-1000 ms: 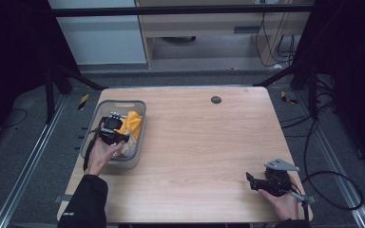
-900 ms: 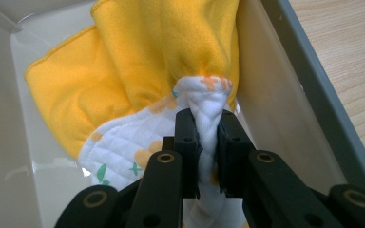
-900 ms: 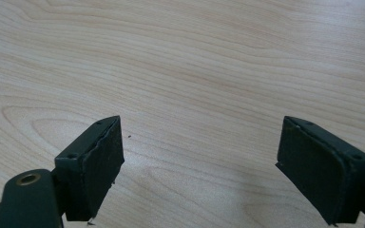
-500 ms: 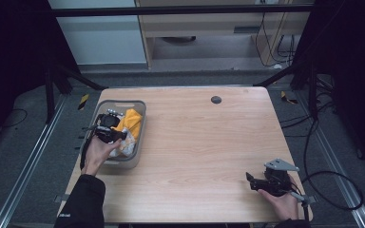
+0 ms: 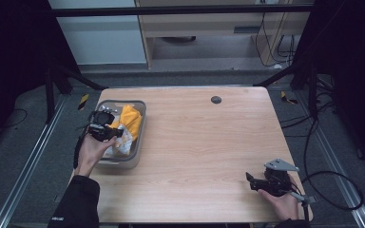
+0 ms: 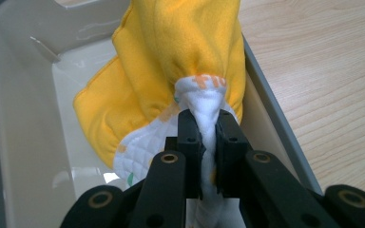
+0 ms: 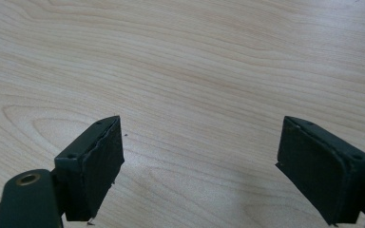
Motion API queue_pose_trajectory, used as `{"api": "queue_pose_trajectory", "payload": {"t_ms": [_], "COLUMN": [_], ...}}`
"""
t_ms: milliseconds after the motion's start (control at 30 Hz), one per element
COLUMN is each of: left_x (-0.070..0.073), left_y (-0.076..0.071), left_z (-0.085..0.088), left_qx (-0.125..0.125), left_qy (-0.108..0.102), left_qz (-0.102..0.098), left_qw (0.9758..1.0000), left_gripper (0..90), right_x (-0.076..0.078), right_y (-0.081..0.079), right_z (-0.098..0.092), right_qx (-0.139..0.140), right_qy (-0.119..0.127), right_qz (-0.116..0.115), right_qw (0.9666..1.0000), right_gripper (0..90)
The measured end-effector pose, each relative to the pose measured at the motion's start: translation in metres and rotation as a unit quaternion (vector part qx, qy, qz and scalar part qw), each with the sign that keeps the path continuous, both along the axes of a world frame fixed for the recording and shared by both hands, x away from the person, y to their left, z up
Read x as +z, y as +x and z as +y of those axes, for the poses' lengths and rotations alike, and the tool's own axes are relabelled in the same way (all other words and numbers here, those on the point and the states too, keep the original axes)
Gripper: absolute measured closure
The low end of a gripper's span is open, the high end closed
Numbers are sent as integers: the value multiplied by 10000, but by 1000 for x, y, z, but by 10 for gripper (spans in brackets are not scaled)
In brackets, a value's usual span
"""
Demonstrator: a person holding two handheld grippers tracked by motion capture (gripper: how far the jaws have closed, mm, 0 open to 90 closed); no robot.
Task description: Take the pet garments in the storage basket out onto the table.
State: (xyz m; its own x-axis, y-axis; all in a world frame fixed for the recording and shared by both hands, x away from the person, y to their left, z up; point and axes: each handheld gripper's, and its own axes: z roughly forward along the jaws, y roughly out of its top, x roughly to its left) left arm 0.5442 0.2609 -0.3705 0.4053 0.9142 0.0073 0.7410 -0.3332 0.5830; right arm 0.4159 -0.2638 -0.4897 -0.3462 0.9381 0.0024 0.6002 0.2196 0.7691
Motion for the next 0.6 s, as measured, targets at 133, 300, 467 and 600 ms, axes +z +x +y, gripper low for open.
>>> {"api": "queue_pose_trajectory", "payload": {"t_ms": [133, 300, 467, 600], "left_x": [8, 15, 23, 27], "left_y": [-3, -7, -11, -13], "left_z": [2, 3, 4, 5], "left_qx": [-5, -20, -47, -56], "left_qy": [-32, -63, -73, -74], "left_qz": [-98, -193, -250, -287], "left_qw": [9999, 9998, 9996, 9995], "left_gripper": [829, 829, 830, 831], "right_x": [0, 0, 0, 0], "right_y": [0, 0, 0, 0], "right_z": [0, 0, 0, 0], "right_qx": [0, 4, -5, 3], "right_qy": [7, -12, -4, -17], "right_qz": [2, -4, -3, -4], "right_qw": [10000, 10000, 10000, 10000], "right_gripper": [154, 153, 154, 153]}}
